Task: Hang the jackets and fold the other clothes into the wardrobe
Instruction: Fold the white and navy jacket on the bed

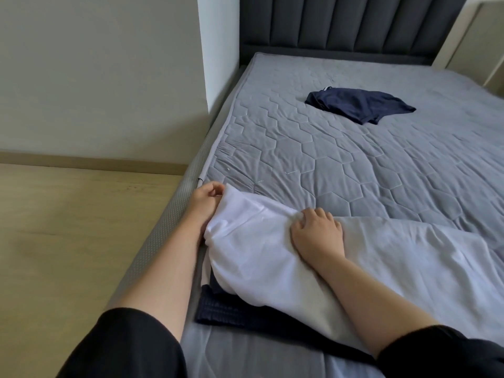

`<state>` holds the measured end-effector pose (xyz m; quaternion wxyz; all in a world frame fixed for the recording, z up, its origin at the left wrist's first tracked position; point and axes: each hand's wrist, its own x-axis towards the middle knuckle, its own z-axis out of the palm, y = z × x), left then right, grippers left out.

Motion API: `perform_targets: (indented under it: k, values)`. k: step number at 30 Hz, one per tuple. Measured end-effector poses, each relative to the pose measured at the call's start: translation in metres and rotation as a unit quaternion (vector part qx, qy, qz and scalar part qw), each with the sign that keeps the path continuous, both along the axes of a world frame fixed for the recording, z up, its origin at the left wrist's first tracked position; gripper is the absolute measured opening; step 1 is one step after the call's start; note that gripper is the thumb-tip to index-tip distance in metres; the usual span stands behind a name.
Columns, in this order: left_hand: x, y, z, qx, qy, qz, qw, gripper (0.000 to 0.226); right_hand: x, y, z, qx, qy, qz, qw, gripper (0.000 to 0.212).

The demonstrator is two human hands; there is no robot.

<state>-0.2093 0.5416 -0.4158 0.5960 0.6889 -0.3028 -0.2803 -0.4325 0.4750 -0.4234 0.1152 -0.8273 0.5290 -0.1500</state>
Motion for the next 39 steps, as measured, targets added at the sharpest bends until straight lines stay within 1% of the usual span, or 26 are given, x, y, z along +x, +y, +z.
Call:
perform_targets:
  k: [2, 4, 5, 6, 8, 9, 11, 12, 13, 14, 15, 16, 17, 18, 20, 21, 23, 25, 27, 29, 30, 32, 34, 35, 37, 39]
  values:
    - [0.002, 0.001, -0.002, -0.014, 0.065, 0.096, 0.993, 0.034, -0.002, -0.003, 0.003, 0.015, -0.019, -0.003, 1.000, 0.015]
    - [0.005, 0.002, 0.003, -0.066, 0.166, 0.157, 0.971, 0.036, -0.003, 0.000, 0.002, 0.000, -0.022, -0.012, 1.000, 0.016]
    - [0.007, 0.003, 0.005, -0.071, 0.187, 0.159, 0.967, 0.036, -0.003, 0.003, 0.000, -0.017, -0.019, -0.014, 1.000, 0.017]
    - [0.008, 0.003, 0.007, -0.051, 0.185, 0.142, 0.971, 0.033, -0.002, 0.006, -0.002, -0.037, -0.014, -0.014, 0.999, 0.018]
    - [0.005, 0.004, 0.015, 0.020, 0.179, 0.089, 0.980, 0.019, -0.001, 0.009, -0.005, -0.069, -0.001, -0.013, 0.998, 0.020]
    - [0.005, 0.004, 0.020, 0.061, 0.180, 0.060, 0.980, 0.023, -0.001, 0.010, -0.005, -0.078, 0.006, -0.015, 0.997, 0.020]
    - [0.005, -0.001, 0.030, 0.119, 0.141, 0.005, 0.983, 0.055, 0.000, 0.010, -0.005, -0.084, 0.016, -0.018, 0.996, 0.023]
    - [0.003, -0.005, 0.034, 0.149, 0.097, -0.016, 0.984, 0.070, 0.000, 0.009, -0.006, -0.084, 0.019, -0.018, 0.996, 0.026]
    - [-0.001, -0.007, 0.035, 0.180, 0.046, -0.025, 0.982, 0.078, 0.000, 0.009, -0.006, -0.083, 0.019, -0.017, 0.996, 0.029]
    - [-0.005, -0.008, 0.034, 0.207, -0.008, -0.029, 0.978, 0.074, 0.000, 0.009, -0.006, -0.082, 0.015, -0.014, 0.996, 0.032]
    - [-0.008, -0.008, 0.031, 0.229, -0.053, -0.031, 0.971, 0.063, -0.001, 0.009, -0.005, -0.081, 0.006, -0.012, 0.997, 0.035]
    - [-0.010, -0.005, 0.027, 0.237, -0.081, -0.032, 0.968, 0.053, -0.002, 0.009, -0.005, -0.079, -0.007, -0.010, 0.997, 0.037]
    - [-0.010, -0.002, 0.022, 0.224, -0.092, -0.029, 0.970, 0.047, -0.003, 0.009, -0.004, -0.078, -0.024, -0.010, 0.997, 0.041]
    - [-0.010, 0.003, 0.017, 0.190, -0.090, -0.019, 0.977, 0.044, -0.005, 0.009, -0.003, -0.075, -0.039, -0.011, 0.996, 0.044]
    - [-0.009, 0.015, 0.007, 0.116, -0.085, 0.031, 0.989, 0.042, -0.006, 0.010, 0.000, -0.060, -0.049, -0.015, 0.997, 0.053]
    - [-0.010, 0.020, 0.004, 0.099, -0.096, 0.058, 0.989, 0.043, -0.006, 0.011, 0.001, -0.049, -0.033, -0.014, 0.998, 0.057]
    - [-0.013, 0.024, 0.001, 0.109, -0.111, 0.078, 0.985, 0.048, -0.006, 0.017, 0.003, -0.025, 0.017, -0.006, 1.000, 0.063]
    - [-0.015, 0.024, 0.005, 0.135, -0.091, 0.058, 0.985, 0.056, -0.006, 0.029, 0.004, 0.009, 0.027, 0.011, 1.000, 0.067]
    - [-0.016, 0.026, 0.013, 0.166, -0.061, 0.016, 0.984, 0.065, -0.009, 0.046, 0.002, 0.025, 0.021, 0.055, 0.998, 0.068]
    - [-0.018, 0.033, 0.019, 0.219, -0.034, -0.028, 0.975, 0.076, -0.016, 0.066, -0.003, 0.005, 0.043, 0.115, 0.992, 0.067]
    - [-0.020, 0.039, 0.021, 0.241, -0.012, -0.047, 0.969, 0.078, -0.021, 0.073, -0.005, -0.007, 0.057, 0.139, 0.989, 0.067]
    - [-0.024, 0.052, 0.021, 0.250, 0.064, -0.091, 0.962, 0.068, -0.031, 0.079, -0.006, -0.018, 0.070, 0.159, 0.985, 0.066]
    - [-0.029, 0.066, 0.022, 0.246, 0.157, -0.145, 0.945, 0.051, -0.041, 0.077, -0.003, -0.011, 0.073, 0.141, 0.987, 0.065]
    - [-0.031, 0.073, 0.024, 0.248, 0.189, -0.175, 0.934, 0.043, -0.046, 0.077, -0.001, -0.003, 0.078, 0.123, 0.989, 0.064]
    - [-0.035, 0.084, 0.025, 0.247, 0.224, -0.215, 0.918, 0.037, -0.055, 0.077, 0.002, 0.019, 0.080, 0.093, 0.992, 0.061]
    - [-0.041, 0.091, 0.027, 0.237, 0.235, -0.220, 0.917, 0.037, -0.062, 0.079, 0.005, 0.046, 0.060, 0.080, 0.994, 0.058]
